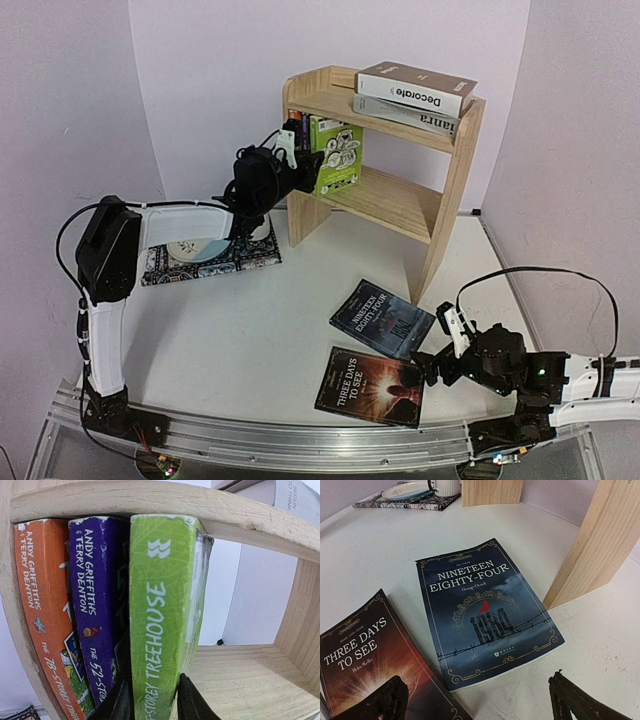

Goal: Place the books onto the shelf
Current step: Place the book in the book pile on the shelf.

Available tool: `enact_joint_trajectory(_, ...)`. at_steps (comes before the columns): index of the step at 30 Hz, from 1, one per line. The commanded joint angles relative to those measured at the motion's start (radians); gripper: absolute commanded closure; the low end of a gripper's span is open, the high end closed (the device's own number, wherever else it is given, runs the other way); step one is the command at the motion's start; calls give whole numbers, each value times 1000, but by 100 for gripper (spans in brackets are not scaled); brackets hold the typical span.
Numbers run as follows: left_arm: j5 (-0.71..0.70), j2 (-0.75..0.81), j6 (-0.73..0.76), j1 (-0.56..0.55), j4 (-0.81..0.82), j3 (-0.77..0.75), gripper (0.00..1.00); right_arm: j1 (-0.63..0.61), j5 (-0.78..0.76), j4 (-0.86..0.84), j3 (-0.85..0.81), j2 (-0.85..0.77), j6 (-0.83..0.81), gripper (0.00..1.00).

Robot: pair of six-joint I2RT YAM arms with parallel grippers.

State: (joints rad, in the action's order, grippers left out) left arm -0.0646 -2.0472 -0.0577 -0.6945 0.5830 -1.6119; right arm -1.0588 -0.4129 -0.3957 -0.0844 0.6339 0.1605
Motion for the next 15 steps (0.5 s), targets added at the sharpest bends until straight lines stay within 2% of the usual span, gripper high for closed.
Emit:
enact_joint_trajectory(1, -20, 66, -13, 7, 38, 11, 66, 0, -28, -34, -17, -3, -6, 2)
enact_joint_trajectory(8, -18, 79, -24, 7, 38, 31, 67, -1, -28, -34, -17, -1, -6, 2)
enact_joint_trajectory(15, -21, 69, -14, 7, 38, 18, 77, 0, -28, -35, -17, 1, -6, 2)
